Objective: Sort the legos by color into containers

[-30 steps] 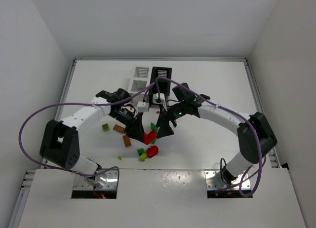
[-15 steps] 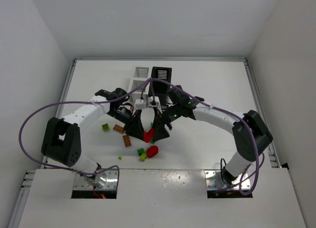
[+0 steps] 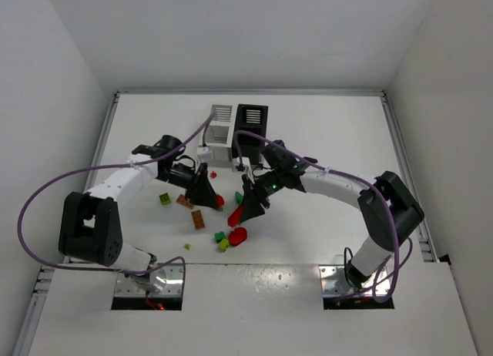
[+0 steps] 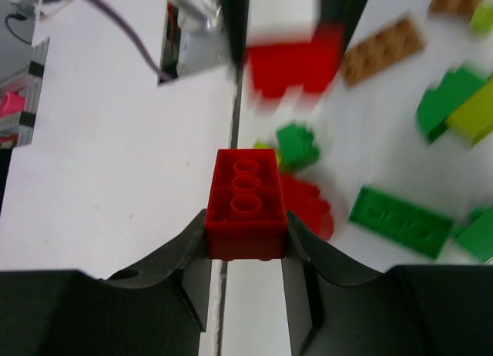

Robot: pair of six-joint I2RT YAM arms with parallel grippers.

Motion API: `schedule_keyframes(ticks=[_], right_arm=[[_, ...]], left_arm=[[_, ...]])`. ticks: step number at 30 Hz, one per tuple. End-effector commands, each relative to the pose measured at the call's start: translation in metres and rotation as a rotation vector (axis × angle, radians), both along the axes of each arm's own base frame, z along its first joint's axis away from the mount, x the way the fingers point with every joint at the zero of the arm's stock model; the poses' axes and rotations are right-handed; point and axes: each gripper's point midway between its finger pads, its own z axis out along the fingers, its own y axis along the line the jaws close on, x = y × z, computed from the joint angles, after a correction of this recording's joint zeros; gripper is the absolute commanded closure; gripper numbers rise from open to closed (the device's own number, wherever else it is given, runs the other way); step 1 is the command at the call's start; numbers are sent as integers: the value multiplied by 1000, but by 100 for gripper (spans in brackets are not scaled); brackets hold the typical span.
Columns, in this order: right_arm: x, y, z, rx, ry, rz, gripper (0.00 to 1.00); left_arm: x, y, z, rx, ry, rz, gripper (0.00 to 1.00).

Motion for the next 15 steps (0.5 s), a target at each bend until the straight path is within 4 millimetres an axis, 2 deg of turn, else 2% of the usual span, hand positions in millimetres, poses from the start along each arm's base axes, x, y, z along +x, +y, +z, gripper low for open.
schedule_keyframes(ticks=[1,3,5,6,8,10,13,15], right_arm=[[-20,-20,-16,-36,-5,28,100],[-24,-31,-29,-90,-23,38,100],[-23,-39,-41,-139,-17,33,100],[-19,-42,-52,-174,-29,25,100],[-17,-46,-64,-225,-25,9,100],[-10,-49,-73,-281,-28,-27,99],[3,-50,-79,-321,-59,-87,93],[8,-52,-82,-347,-69,-118,85]], left_arm=[[29,14,14,-41,-107,119,92],[38,17,9,-2,-137,159,92],[37,17,0,37,-145,155,92],[32,16,-12,85,-141,151,89],[31,16,-21,130,-146,150,88],[38,18,-28,175,-150,190,86],[45,21,-35,235,-169,222,83],[47,21,-41,269,-182,221,82]])
